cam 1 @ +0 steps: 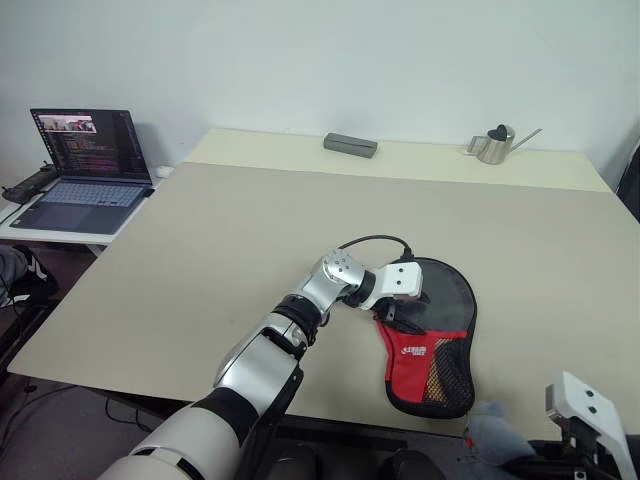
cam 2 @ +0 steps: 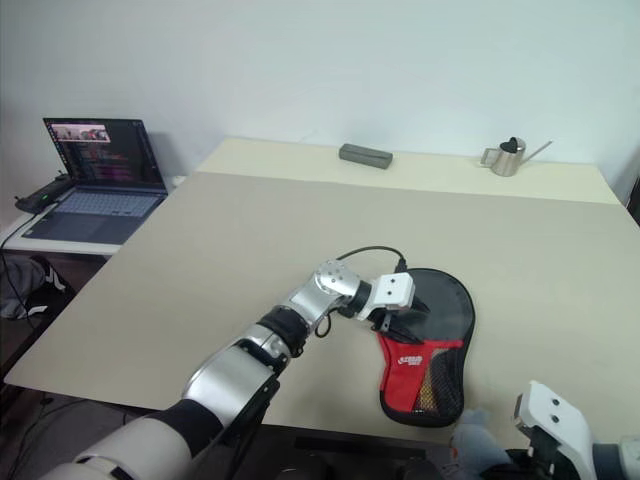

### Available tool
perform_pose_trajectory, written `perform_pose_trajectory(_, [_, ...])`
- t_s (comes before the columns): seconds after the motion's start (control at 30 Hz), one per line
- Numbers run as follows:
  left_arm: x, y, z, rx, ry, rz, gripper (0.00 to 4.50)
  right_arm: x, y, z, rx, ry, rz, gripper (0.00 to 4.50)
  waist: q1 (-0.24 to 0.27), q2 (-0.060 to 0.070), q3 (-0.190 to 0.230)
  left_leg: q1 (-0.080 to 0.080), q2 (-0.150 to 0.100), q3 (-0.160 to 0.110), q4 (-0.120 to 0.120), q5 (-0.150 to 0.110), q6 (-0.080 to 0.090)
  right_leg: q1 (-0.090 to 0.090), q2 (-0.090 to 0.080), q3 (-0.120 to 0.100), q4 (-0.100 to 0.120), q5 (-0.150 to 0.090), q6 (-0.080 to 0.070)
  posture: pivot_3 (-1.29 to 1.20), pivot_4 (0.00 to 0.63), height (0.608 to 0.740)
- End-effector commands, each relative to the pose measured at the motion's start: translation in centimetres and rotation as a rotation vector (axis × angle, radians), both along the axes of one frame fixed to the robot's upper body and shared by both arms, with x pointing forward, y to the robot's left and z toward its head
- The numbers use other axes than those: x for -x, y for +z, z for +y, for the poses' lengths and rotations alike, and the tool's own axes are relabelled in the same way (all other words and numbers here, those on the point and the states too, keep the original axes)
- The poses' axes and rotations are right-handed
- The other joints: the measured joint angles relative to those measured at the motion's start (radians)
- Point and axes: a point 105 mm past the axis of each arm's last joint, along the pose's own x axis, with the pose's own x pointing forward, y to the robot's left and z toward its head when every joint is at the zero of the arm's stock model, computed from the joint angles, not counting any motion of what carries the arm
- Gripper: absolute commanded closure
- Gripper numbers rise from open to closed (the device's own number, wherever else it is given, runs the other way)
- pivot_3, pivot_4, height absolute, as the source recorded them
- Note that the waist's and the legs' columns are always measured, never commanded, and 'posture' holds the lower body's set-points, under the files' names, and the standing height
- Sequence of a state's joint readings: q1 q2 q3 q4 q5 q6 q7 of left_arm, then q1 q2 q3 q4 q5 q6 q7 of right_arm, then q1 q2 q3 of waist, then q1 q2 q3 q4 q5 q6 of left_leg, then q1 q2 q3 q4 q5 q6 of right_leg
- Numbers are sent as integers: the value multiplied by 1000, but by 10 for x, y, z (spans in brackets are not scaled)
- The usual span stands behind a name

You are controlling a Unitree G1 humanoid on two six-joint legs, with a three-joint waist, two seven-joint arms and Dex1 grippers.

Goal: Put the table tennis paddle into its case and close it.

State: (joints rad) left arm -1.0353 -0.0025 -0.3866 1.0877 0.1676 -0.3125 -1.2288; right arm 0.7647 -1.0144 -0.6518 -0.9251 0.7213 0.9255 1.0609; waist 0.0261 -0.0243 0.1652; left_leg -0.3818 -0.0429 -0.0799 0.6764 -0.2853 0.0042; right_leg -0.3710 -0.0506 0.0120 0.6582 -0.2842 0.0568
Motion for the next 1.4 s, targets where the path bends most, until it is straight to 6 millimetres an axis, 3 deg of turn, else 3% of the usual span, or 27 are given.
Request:
perform_pose_trajectory(0.03, [5, -24, 5, -102, 7, 20, 1183, 12, 9, 13, -50, 90, 12, 3193, 1, 0, 0, 0, 0, 0, 0, 0, 0, 0, 0, 0, 0, 0, 0, 0, 150, 740])
perform_pose_trajectory(0.17, [5, -24, 4, -100, 6, 19, 1183, 24, 15, 21, -70, 172, 13, 1862, 0, 0, 0, 0, 0, 0, 0, 0, 0, 0, 0, 0, 0, 0, 0, 0, 150, 740])
perform_pose_trajectory(0.37, [5, -23, 3, -93, 10, 19, 1183, 23, 26, 26, -84, 238, -35, 1862, 0, -1, 0, 1, 0, 0, 1, 0, 0, 2, -1, 0, -3, 1, 2, 0, 150, 740])
perform_pose_trajectory(0.4, [4, -22, 3, -88, 12, 19, 1183, 18, 31, 26, -82, 236, -67, 1862, 0, -1, 0, 1, 0, 0, 1, 0, 0, 2, -1, 0, -3, 1, 3, 0, 150, 740])
perform_pose_trajectory(0.53, [-1, 0, 4, 19, 22, 31, 1183, -39, 69, 11, -85, 128, -270, 1862, -4, -1, -1, 1, 0, 3, 1, 0, 0, 2, -1, 2, -4, 3, 3, 0, 150, 740])
perform_pose_trajectory(0.67, [-3, 32, 10, 155, 33, 74, 1183, -76, 84, -2, -74, 38, -351, 1862, -3, 2, 1, -3, 1, 2, -1, 1, 1, -1, -2, 2, -8, 6, 0, 0, 150, 740])
perform_pose_trajectory(0.8, [-3, 56, 36, 243, 84, 105, 1183, -107, 90, -20, -63, -46, -409, 1862, -8, 2, 2, -19, 1, 1, 0, 2, 0, -17, -1, 2, -7, 9, -5, 0, 150, 740])
perform_pose_trajectory(1.0, [4, 85, 83, 360, 231, 155, 1183, -145, 90, -46, -43, -114, -479, 1862, -10, 3, 3, -19, 0, 4, -1, 3, -3, -18, -2, 3, -9, 9, -4, 0, 150, 740])
perform_pose_trajectory(1.17, [23, 88, 116, 357, 328, 151, 1183, -174, 94, -60, -36, -129, -567, 1862, -18, 6, 4, -17, 1, 4, 0, 2, 0, -17, -2, 4, -5, 9, -5, 0, 150, 740])
perform_pose_trajectory(1.4, [25, 101, 136, 388, 476, 91, 1183, -203, 92, -66, -48, -127, -656, 1862, -20, 8, 5, -16, 1, 3, 1, 2, -1, -18, -2, 4, 0, 9, -5, 0, 150, 740])
